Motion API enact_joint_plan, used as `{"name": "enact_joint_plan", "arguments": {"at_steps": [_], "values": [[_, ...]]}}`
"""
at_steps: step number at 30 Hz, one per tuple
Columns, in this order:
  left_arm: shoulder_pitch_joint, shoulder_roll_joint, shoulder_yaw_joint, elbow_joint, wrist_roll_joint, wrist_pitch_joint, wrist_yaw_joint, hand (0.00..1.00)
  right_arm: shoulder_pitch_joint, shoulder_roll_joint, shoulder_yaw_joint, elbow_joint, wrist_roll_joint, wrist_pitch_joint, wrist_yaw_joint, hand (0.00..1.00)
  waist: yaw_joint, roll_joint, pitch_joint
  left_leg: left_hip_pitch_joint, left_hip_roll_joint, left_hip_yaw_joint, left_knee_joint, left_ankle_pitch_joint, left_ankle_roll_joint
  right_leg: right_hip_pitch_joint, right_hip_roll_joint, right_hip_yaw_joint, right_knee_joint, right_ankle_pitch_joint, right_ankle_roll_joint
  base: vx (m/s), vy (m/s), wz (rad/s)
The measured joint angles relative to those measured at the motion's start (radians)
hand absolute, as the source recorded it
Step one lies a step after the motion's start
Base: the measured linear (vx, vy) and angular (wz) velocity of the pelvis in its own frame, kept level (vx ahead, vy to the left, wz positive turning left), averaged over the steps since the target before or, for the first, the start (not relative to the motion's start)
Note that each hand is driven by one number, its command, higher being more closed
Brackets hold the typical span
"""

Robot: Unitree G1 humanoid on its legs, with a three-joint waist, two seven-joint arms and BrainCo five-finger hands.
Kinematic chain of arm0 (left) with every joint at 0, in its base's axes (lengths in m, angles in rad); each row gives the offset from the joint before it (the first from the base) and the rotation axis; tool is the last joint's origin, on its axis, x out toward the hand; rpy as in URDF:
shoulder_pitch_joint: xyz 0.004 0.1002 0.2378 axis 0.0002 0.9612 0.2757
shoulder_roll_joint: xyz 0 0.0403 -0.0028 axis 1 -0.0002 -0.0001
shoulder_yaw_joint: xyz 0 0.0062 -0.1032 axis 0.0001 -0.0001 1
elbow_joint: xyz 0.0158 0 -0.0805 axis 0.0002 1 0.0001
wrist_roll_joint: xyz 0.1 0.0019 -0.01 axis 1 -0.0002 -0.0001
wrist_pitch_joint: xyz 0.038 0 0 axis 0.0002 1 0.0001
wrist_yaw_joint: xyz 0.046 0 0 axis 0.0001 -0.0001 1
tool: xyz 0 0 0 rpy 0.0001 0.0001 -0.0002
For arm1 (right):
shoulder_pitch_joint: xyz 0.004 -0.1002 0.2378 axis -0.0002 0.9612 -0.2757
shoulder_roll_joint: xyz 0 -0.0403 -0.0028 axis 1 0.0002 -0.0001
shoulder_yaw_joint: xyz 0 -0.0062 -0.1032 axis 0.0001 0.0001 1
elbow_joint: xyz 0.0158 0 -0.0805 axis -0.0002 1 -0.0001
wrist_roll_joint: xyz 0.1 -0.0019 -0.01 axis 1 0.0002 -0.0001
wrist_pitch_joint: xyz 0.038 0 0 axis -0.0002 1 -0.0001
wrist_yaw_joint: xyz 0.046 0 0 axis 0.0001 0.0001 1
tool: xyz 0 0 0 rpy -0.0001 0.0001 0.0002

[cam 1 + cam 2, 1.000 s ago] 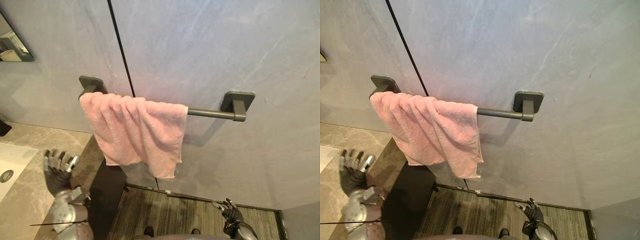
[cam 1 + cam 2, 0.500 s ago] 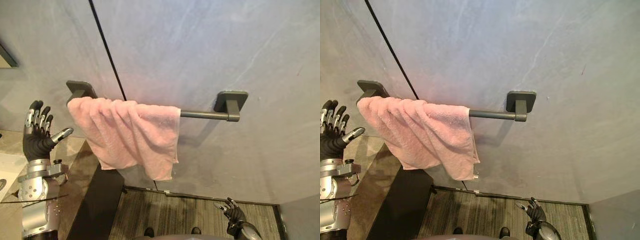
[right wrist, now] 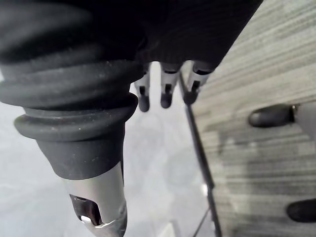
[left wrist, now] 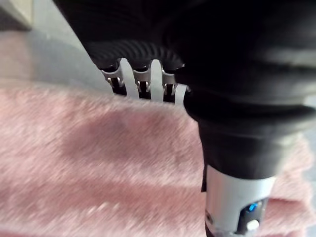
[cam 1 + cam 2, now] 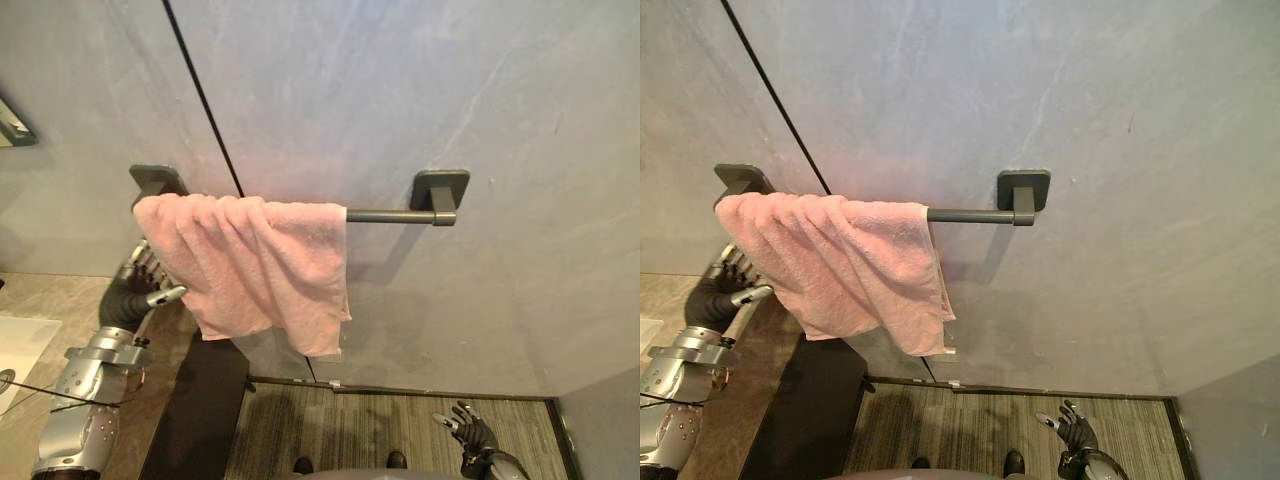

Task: Organize washtable

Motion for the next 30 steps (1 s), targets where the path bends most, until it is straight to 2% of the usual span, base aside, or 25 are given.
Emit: {"name": "enact_joint_plan", "arguments": {"at_steps": [4,14,18,19,21,24,27,28,30], "values": [[0.0,0.001,-0.081,0.036,0.0,0.021,-0.039,0.0,0.003,-0.004,0.003,0.011,-0.001,0.0,0.0,0.0,-0.006,0.001,-0.001,0.003,0.001,0.007,-0.004,0.005,0.002,-0.008,0.0,0.017,0.002,0.002,0.002,0.01,0.0,-0.15],[0.0,0.001,-0.153,0.113,0.042,0.04,-0.037,0.0,-0.017,-0.02,0.039,0.02,-0.008,0.002,0.001,0.0,-0.006,-0.013,-0.003,0.008,-0.002,0.013,-0.019,0.004,0.004,-0.012,0.002,0.023,0.003,0.002,0.001,0.02,-0.002,-0.02],[-0.001,-0.025,-0.149,0.144,0.087,0.04,-0.005,0.0,-0.017,-0.021,0.037,-0.143,-0.008,0.001,0.0,0.0,-0.006,-0.025,-0.007,0.004,-0.003,0.029,-0.019,0.003,0.004,-0.026,0.002,0.036,0.003,0.005,0.001,-0.01,-0.003,-0.11],[-0.002,-0.05,-0.141,0.146,0.113,0.04,0.015,1.0,-0.017,-0.021,0.036,-0.217,-0.008,0.001,0.0,0.0,-0.006,-0.029,-0.009,0.006,-0.003,0.034,-0.019,0.003,0.005,-0.026,0.002,0.042,0.004,0.005,0.001,-0.02,0.001,-0.09],[-0.003,-0.086,-0.113,0.146,0.141,0.04,0.037,1.0,-0.019,-0.023,0.036,-0.324,-0.008,-0.001,0.0,0.0,-0.006,-0.035,-0.01,0.008,-0.002,0.045,-0.019,0.003,0.005,-0.026,0.001,0.049,0.003,0.007,0.0,-0.02,0.002,-0.1],[-0.005,-0.091,-0.104,0.146,0.162,0.04,0.057,1.0,-0.031,-0.045,0.038,-0.468,0.008,-0.008,0.001,0.0,-0.005,-0.038,-0.011,0.01,-0.001,0.051,-0.018,0.003,0.005,-0.027,0.001,0.051,0.003,0.011,0.0,-0.03,-0.008,-0.05],[-0.014,-0.092,-0.063,0.145,0.186,0.04,0.075,1.0,-0.033,-0.096,0.06,-0.597,0.036,0.005,0.001,0.0,-0.003,-0.042,-0.01,0.009,0.003,0.058,-0.017,0.003,0.004,-0.033,0.001,0.071,0.003,0.015,-0.002,-0.03,-0.009,-0.11],[-0.026,-0.092,-0.044,0.145,0.195,0.04,0.089,1.0,-0.033,-0.128,0.083,-0.655,0.047,0.027,0.002,0.0,-0.002,-0.044,-0.01,0.007,0.005,0.063,-0.017,0.003,0.005,-0.039,0.001,0.078,0.003,0.02,-0.002,-0.04,-0.013,-0.26],[-0.058,-0.092,-0.028,0.145,0.201,0.04,0.107,1.0,-0.032,-0.178,0.126,-0.721,0.091,0.042,0.009,0.0,-0.004,-0.047,-0.008,0.006,0.005,0.076,-0.017,0.003,0.005,-0.042,0.002,0.084,0.004,0.025,-0.002,-0.05,-0.008,-0.21]]}}
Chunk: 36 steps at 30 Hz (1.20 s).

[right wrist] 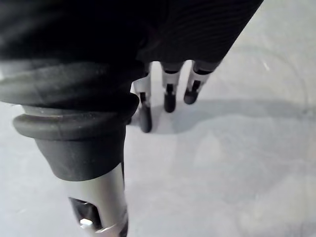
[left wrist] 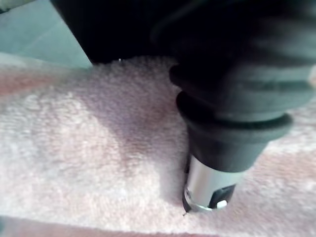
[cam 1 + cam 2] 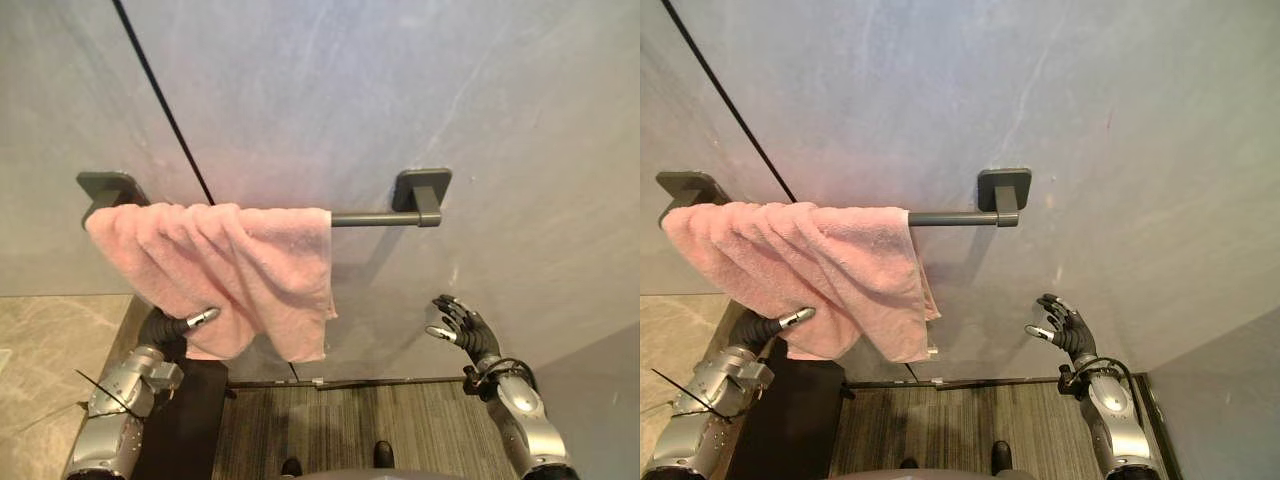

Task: Organize washtable

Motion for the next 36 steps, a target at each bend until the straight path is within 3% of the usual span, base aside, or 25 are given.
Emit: {"name": "enact_joint_plan", "arguments": {"at_steps": [4,8,12,20,28,34,35,36], "values": [[-0.039,0.0,0.0,-0.019,-0.001,0.0,0.01,1.0,-0.025,-0.091,0.042,-0.259,0.112,0.016,0.035,0.0,-0.001,-0.001,0.0,0.0,0.003,0.007,-0.001,0.0,-0.001,0.0,0.004,0.005,0.0,0.003,-0.001,-0.05,-0.006,-0.04],[-0.082,0.0,0.0,-0.036,-0.001,0.0,0.013,1.0,-0.185,-0.11,0.08,-0.387,0.186,-0.063,0.075,0.0,0.004,-0.004,-0.002,0.0,0.01,0.015,0.0,0.0,-0.002,-0.001,0.011,0.004,0.0,0.004,-0.001,-0.04,-0.017,0.01],[-0.104,0.0,-0.002,-0.051,-0.002,-0.004,0.016,1.0,-0.253,-0.147,0.161,-0.361,0.238,-0.061,0.079,0.0,0.01,-0.008,-0.003,0.0,0.01,0.011,-0.002,0.007,-0.011,-0.004,0.016,-0.003,0.0,0.01,-0.01,0.01,-0.011,0.03],[-0.203,0.0,-0.088,0.002,-0.008,-0.002,0.038,1.0,-0.58,-0.16,0.428,-0.238,0.249,-0.054,0.096,0.0,0.034,-0.022,-0.002,-0.024,0.013,0.005,-0.003,0.025,-0.01,-0.027,0.012,0.001,-0.001,0.032,-0.016,-0.04,-0.006,0.01],[-0.241,0.0,-0.127,0.03,-0.023,0.0,0.058,1.0,-0.717,-0.124,0.538,-0.148,0.317,-0.012,0.069,0.0,0.034,-0.029,-0.001,-0.035,0.017,0.008,-0.01,0.038,-0.015,-0.042,0.016,0.008,-0.005,0.04,-0.017,-0.03,-0.001,-0.02],[-0.254,0.0,-0.135,0.05,-0.023,-0.001,0.058,1.0,-0.767,-0.082,0.586,-0.125,0.325,-0.008,0.058,0.0,0.056,-0.03,-0.001,-0.049,0.023,0.007,-0.011,0.042,-0.019,-0.055,0.021,0.003,-0.004,0.047,-0.024,0.0,0.0,0.0],[-0.254,0.0,-0.136,0.05,-0.023,-0.001,0.058,1.0,-0.789,-0.068,0.605,-0.11,0.323,-0.008,0.058,1.0,0.057,-0.03,0.0,-0.049,0.023,0.007,-0.011,0.043,-0.019,-0.055,0.022,-0.001,-0.002,0.047,-0.024,0.0,0.0,0.0],[-0.254,-0.001,-0.137,0.05,-0.022,-0.001,0.058,1.0,-0.801,-0.056,0.611,-0.102,0.314,-0.008,0.057,1.0,0.057,-0.03,0.0,-0.049,0.024,0.007,-0.01,0.043,-0.019,-0.055,0.022,-0.002,-0.002,0.048,-0.024,0.0,0.0,0.0]]}}
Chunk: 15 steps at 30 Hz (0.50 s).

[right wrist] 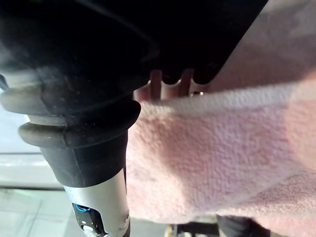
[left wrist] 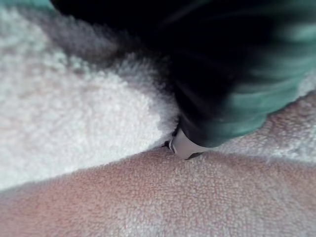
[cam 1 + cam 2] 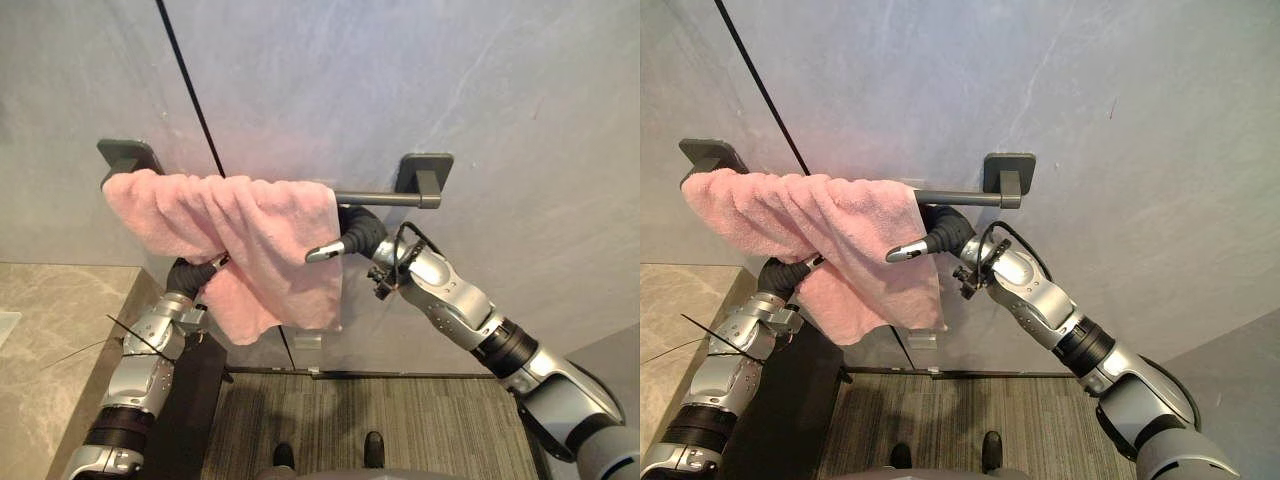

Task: Organize washtable

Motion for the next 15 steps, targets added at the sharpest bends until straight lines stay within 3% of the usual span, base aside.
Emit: {"name": "enact_joint_plan", "arguments": {"at_steps": [11,15], "values": [[-0.026,-0.012,-0.008,0.036,0.002,0.0,0.002,1.0,-0.045,0.072,-0.007,0.065,-0.09,-0.001,-0.012,1.0,-0.001,-0.003,0.001,-0.001,0.001,-0.006,-0.001,0.004,0.002,0.003,0.0,-0.003,-0.003,0.002,-0.002,0.0,0.003,0.01],[-0.026,-0.013,0.005,0.036,0.013,0.0,0.0,1.0,0.046,0.071,-0.112,-0.004,-0.14,-0.004,-0.009,1.0,0.0,-0.005,0.003,-0.001,0.001,-0.007,-0.001,0.004,0.003,0.005,-0.001,-0.005,-0.002,0.002,-0.002,0.0,0.004,0.02]]}}
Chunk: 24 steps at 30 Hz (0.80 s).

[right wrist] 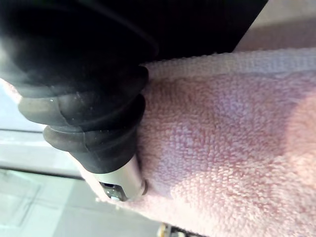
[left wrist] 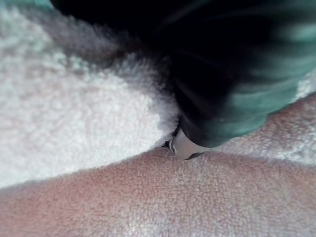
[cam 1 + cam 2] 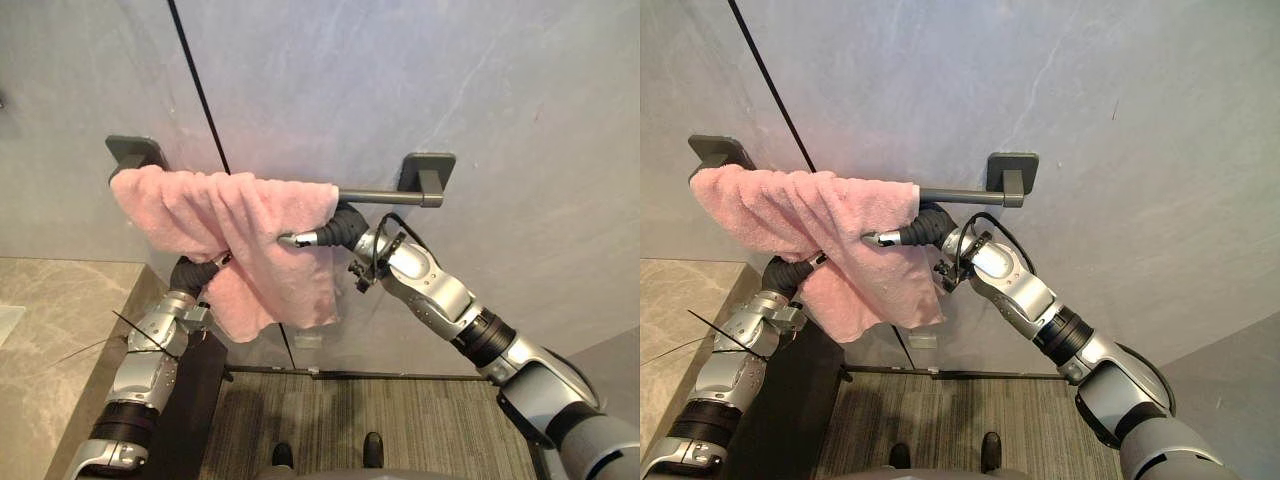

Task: Organize washtable

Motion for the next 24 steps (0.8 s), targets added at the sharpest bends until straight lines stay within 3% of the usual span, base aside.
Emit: {"name": "enact_joint_plan", "arguments": {"at_steps": [7,14,21,22,23,24], "values": [[0.003,0.0,0.062,-0.042,0.01,0.001,-0.004,1.0,0.213,-0.031,-0.2,-0.097,-0.015,-0.005,0.009,1.0,-0.006,-0.007,0.012,0.017,-0.002,0.002,0.0,-0.005,-0.001,0.016,-0.003,0.002,-0.001,-0.008,0.011,0.0,0.0,0.0],[0.014,-0.002,0.081,-0.098,0.021,0.0,-0.006,1.0,0.243,-0.042,-0.246,-0.101,-0.012,-0.005,0.008,1.0,-0.031,-0.005,0.013,0.017,-0.003,0.007,-0.001,-0.005,-0.002,0.013,-0.005,0.005,-0.001,-0.008,0.011,0.0,0.0,-0.01],[0.023,-0.033,0.088,-0.099,0.022,0.0,-0.007,1.0,0.264,-0.043,-0.253,-0.129,-0.012,-0.005,0.01,1.0,-0.031,-0.005,0.014,0.016,-0.004,0.008,-0.001,-0.005,-0.003,0.011,-0.005,0.006,-0.001,-0.009,0.013,0.0,0.0,-0.01],[0.025,-0.033,0.088,-0.099,0.022,0.0,-0.009,0.0,0.264,-0.043,-0.253,-0.129,-0.012,-0.005,0.01,1.0,-0.031,-0.005,0.014,0.016,-0.004,0.008,-0.001,-0.005,-0.003,0.011,-0.005,0.006,-0.001,-0.009,0.013,0.0,0.0,0.0],[0.029,-0.033,0.088,-0.099,0.022,0.0,-0.011,0.0,0.263,-0.043,-0.253,-0.128,-0.012,-0.005,0.01,1.0,-0.031,-0.005,0.014,0.016,-0.004,0.008,-0.001,-0.005,-0.003,0.011,-0.005,0.006,-0.001,-0.009,0.013,0.0,0.0,0.0],[0.032,-0.033,0.088,-0.098,0.021,0.0,-0.011,0.0,0.263,-0.043,-0.253,-0.128,-0.012,-0.005,0.01,0.0,-0.031,-0.005,0.014,0.016,-0.004,0.008,-0.001,-0.005,-0.003,0.011,-0.005,0.005,-0.001,-0.009,0.013,0.0,0.0,0.0]]}}
